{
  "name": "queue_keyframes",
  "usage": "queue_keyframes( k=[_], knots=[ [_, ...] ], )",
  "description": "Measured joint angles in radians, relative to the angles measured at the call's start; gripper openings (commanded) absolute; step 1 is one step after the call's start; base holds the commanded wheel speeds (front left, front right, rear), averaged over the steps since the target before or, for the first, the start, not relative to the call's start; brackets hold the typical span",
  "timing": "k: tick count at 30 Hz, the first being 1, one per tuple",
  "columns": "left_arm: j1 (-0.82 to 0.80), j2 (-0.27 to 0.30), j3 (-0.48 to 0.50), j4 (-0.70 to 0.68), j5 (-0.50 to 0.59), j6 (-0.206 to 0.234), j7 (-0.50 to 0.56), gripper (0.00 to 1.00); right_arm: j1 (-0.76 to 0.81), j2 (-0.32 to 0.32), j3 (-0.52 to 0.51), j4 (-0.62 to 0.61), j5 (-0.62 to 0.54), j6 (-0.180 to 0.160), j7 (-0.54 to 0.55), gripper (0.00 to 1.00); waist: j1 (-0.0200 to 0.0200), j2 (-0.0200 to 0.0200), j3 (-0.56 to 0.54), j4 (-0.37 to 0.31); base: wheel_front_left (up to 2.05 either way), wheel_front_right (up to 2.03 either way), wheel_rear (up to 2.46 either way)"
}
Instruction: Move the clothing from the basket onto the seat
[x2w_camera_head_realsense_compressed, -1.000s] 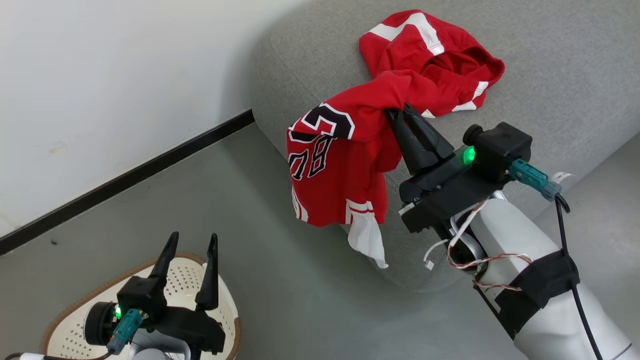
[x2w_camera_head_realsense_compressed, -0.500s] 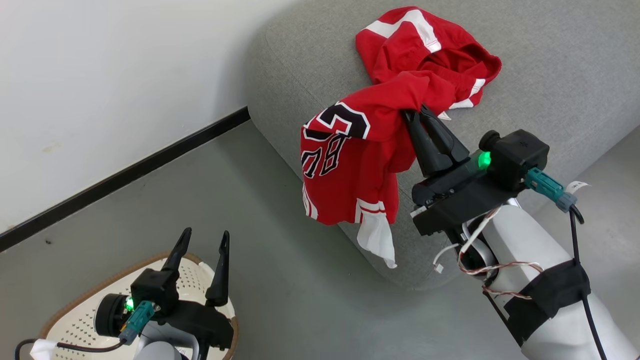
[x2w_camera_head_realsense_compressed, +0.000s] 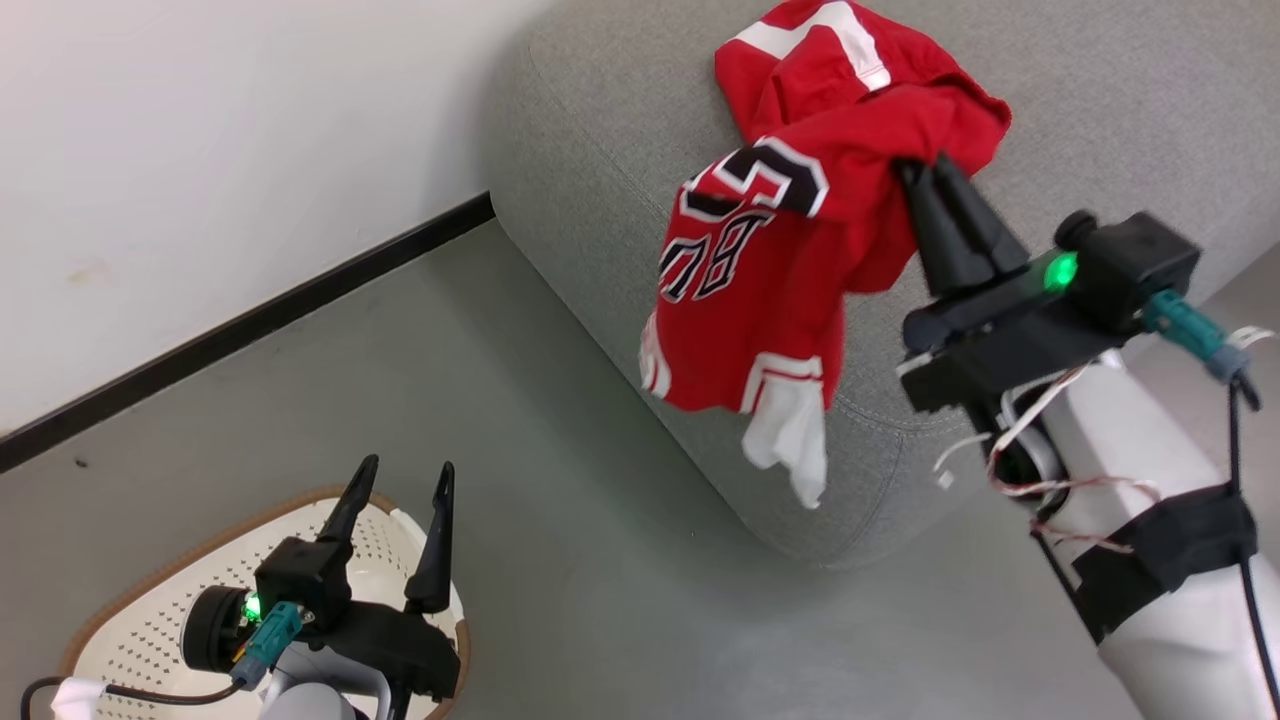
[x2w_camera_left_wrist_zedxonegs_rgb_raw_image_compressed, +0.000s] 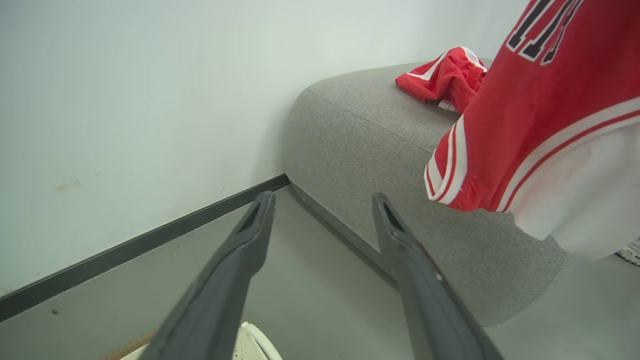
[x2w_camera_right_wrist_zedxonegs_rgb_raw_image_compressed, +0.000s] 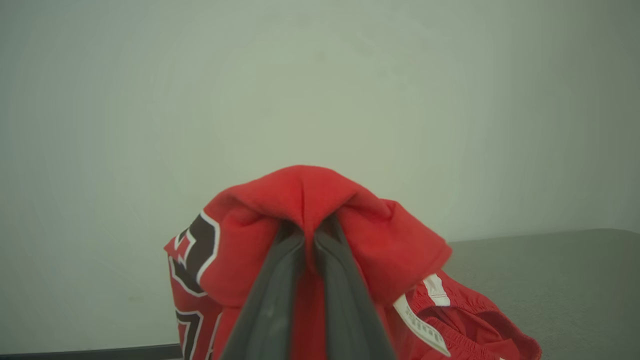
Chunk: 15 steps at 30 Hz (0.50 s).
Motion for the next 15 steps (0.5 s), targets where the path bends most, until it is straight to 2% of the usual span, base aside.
queue_keyframes(
  k=[8,15],
  knots=[
    [0.001,0.027,0.003,-0.017,-0.001,0.000,0.000,1.00,-0.078,-0.051,-0.081,0.033,0.000,0.001,0.000,0.00,0.0000,0.0000,0.039,0.001,0.00,0.00,0.00],
    [0.003,0.054,0.004,-0.046,-0.001,0.000,0.000,1.00,-0.127,-0.064,-0.138,0.066,0.004,0.010,0.000,0.00,0.0000,0.0000,0.086,0.002,0.00,0.00,0.00]
  ],
)
